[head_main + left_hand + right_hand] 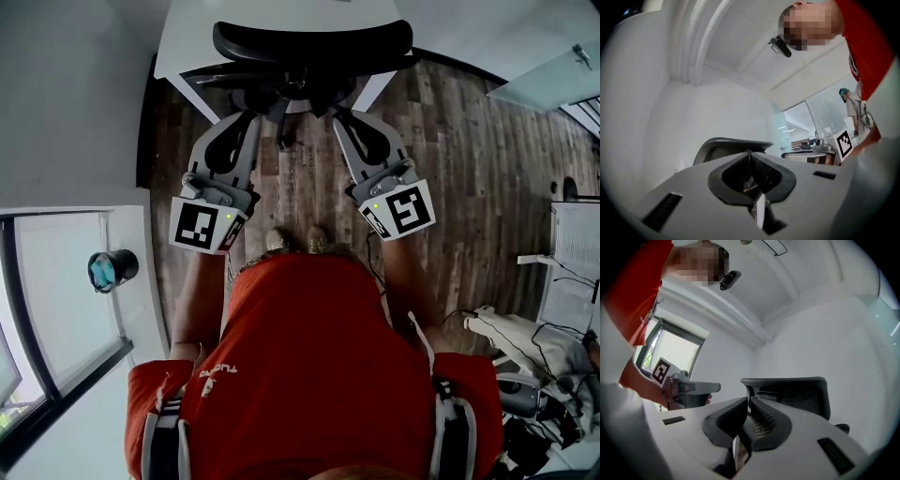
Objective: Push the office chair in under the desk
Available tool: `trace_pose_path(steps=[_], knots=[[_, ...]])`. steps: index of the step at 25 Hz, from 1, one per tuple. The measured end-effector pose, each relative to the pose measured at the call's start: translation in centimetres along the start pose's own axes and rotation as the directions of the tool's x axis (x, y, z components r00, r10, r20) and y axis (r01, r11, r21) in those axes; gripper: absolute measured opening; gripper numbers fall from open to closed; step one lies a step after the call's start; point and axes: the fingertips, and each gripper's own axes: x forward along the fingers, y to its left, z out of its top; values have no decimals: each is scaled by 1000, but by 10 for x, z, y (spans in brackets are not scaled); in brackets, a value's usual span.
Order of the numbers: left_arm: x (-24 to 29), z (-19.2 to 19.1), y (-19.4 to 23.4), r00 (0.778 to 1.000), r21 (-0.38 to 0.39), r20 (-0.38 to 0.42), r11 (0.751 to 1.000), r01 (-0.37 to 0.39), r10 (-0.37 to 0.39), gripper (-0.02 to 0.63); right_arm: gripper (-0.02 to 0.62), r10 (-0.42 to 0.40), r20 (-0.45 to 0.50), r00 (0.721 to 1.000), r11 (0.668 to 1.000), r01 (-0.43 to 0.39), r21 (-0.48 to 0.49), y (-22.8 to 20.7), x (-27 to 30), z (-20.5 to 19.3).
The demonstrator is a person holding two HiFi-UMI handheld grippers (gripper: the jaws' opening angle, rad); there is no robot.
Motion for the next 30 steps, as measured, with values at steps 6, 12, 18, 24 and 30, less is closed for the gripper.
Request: trace_pose_path(steps=[6, 12, 18, 24, 30], knots=[[-3, -9, -14, 1000, -23, -11, 999, 28, -29, 9, 26, 30, 33, 999, 997, -32, 64, 22, 1, -2], [-5, -15, -26, 997, -12, -48, 998, 59, -60, 9, 25, 9, 56, 998, 992, -16, 123, 22, -5, -3], [-7, -9, -24, 998, -25, -22, 998, 57, -58, 9, 25, -3, 56, 998, 996, -2, 86, 21, -7, 2], [-2, -8, -23, 998, -23, -11, 997, 67, -67, 9, 25, 0, 51, 999, 997, -4, 73, 19, -5, 1], [-4, -3, -25, 997, -14, 0, 997, 71, -71, 9, 25, -3, 58, 998, 998, -1, 65, 18, -7, 5]])
